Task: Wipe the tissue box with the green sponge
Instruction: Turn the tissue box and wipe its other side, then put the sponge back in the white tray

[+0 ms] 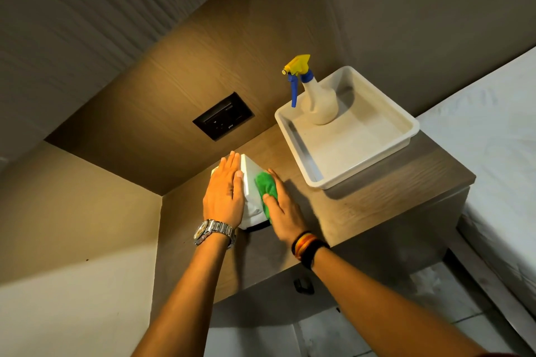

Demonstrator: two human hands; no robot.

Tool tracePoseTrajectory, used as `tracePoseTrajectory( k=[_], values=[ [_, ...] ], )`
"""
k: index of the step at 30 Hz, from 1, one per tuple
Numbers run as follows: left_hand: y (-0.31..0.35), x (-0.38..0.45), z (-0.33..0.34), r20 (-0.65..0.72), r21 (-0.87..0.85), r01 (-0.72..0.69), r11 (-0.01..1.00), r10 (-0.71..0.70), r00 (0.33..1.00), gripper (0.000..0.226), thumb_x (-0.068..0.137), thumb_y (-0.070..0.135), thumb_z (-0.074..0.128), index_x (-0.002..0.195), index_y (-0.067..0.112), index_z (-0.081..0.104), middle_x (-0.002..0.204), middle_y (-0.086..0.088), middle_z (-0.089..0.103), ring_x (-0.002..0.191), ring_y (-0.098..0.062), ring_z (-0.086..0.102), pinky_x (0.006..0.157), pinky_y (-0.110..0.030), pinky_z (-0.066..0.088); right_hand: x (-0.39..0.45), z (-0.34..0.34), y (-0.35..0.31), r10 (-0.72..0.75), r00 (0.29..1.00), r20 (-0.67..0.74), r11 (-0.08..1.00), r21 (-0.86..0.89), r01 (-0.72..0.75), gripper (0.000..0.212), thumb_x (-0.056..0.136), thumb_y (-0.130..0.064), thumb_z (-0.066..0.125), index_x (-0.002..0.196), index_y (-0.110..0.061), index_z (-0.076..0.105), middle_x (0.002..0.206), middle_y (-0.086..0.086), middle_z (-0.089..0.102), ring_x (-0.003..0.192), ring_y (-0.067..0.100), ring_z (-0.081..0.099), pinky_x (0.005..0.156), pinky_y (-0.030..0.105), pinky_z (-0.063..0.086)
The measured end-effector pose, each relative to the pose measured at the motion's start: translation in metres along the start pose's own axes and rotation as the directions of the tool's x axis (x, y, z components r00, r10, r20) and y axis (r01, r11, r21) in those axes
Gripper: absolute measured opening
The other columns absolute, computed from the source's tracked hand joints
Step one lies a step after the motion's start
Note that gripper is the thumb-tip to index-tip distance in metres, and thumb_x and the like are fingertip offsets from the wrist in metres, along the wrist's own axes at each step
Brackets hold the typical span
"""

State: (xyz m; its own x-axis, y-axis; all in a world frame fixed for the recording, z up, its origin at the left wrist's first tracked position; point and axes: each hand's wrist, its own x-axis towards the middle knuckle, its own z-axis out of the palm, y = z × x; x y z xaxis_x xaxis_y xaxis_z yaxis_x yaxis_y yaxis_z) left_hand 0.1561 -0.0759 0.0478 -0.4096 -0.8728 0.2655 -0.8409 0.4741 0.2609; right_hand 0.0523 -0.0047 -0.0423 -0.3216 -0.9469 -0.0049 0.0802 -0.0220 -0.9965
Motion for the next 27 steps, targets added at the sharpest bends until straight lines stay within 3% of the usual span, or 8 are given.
tracePoseTrajectory(
  k=[3,7,10,14,18,21,23,27],
  values=[
    [0.002,-0.001,0.001,-0.013,-0.017,0.006,1.000,-0.006,1.000,0.051,0.103,0.041,0.029,0.152,0.028,0.038,0.159,0.010,0.034,0.148,-0.009,0.026,0.117,-0.029,0.022,0.039,-0.001,-0.024,0.166,0.985,-0.044,0.980,0.119,-0.159,0.052,0.084,-0.050,0.039,0.135,-0.050,0.040,0.133,-0.003,0.059,0.114,0.020,0.061,0.098,0.044,0.052],
    [0.003,-0.001,0.002,-0.018,-0.034,0.024,0.999,-0.025,1.000,0.053,0.102,0.043,0.027,0.152,0.029,0.038,0.159,0.010,0.034,0.149,-0.010,0.026,0.117,-0.031,0.023,0.067,0.004,-0.040,0.163,0.987,-0.006,0.973,0.169,-0.160,0.042,0.089,-0.046,0.044,0.130,-0.040,0.053,0.126,0.002,0.066,0.107,0.022,0.064,0.097,0.045,0.052],
    [0.004,-0.002,0.001,-0.027,-0.043,0.013,0.999,-0.014,1.000,0.054,0.102,0.044,0.026,0.152,0.029,0.039,0.159,0.010,0.035,0.148,-0.009,0.026,0.117,-0.029,0.022,0.044,0.006,-0.038,0.040,0.999,0.028,0.985,0.166,-0.044,0.051,0.091,-0.038,0.041,0.141,-0.042,0.041,0.143,-0.002,0.055,0.123,0.016,0.056,0.106,0.039,0.046],
    [0.004,-0.003,0.000,-0.023,-0.005,0.006,1.000,-0.006,1.000,0.052,0.103,0.041,0.027,0.152,0.029,0.038,0.159,0.010,0.034,0.149,-0.008,0.025,0.116,-0.025,0.018,-0.012,-0.003,-0.016,-0.087,0.993,0.074,0.995,-0.039,0.090,0.057,0.093,-0.045,0.036,0.142,-0.061,0.013,0.158,-0.012,0.031,0.135,0.005,0.039,0.107,0.029,0.040],
    [0.007,-0.002,-0.002,0.002,0.016,0.010,1.000,-0.010,1.000,0.054,0.102,0.041,0.026,0.153,0.026,0.036,0.160,0.007,0.032,0.150,-0.012,0.025,0.120,-0.032,0.020,-0.050,-0.018,-0.013,-0.069,0.986,0.150,0.998,0.002,0.069,0.062,0.095,-0.034,0.040,0.147,-0.054,0.015,0.159,-0.015,0.029,0.143,0.006,0.033,0.116,0.033,0.033],
    [0.011,-0.001,-0.006,0.046,0.019,0.008,1.000,-0.009,0.999,0.056,0.103,0.041,0.024,0.155,0.024,0.033,0.162,0.004,0.030,0.151,-0.015,0.023,0.120,-0.032,0.017,-0.063,-0.050,-0.024,-0.025,0.984,0.175,0.999,-0.016,0.028,0.053,0.096,-0.031,0.042,0.146,-0.045,0.033,0.142,-0.011,0.051,0.130,0.012,0.049,0.101,0.022,0.045],
    [0.011,-0.001,-0.010,0.082,0.017,-0.004,1.000,0.002,0.997,0.055,0.104,0.039,0.024,0.155,0.022,0.032,0.162,0.002,0.029,0.151,-0.018,0.022,0.120,-0.031,0.012,-0.062,-0.078,-0.043,-0.029,0.995,0.096,0.999,-0.038,0.033,0.044,0.096,-0.031,0.044,0.138,-0.045,0.040,0.116,-0.024,0.057,0.113,0.009,0.058,0.086,0.013,0.048],
    [0.018,0.003,-0.017,0.118,0.008,0.002,1.000,-0.003,0.993,0.052,0.107,0.034,0.025,0.156,0.017,0.029,0.164,-0.002,0.025,0.153,-0.022,0.017,0.122,-0.033,0.008,-0.018,-0.135,-0.097,-0.133,0.991,-0.024,0.977,-0.172,0.127,0.045,0.097,-0.028,0.045,0.142,-0.032,0.042,0.125,-0.005,0.061,0.110,0.014,0.058,0.096,0.032,0.047]
  ],
)
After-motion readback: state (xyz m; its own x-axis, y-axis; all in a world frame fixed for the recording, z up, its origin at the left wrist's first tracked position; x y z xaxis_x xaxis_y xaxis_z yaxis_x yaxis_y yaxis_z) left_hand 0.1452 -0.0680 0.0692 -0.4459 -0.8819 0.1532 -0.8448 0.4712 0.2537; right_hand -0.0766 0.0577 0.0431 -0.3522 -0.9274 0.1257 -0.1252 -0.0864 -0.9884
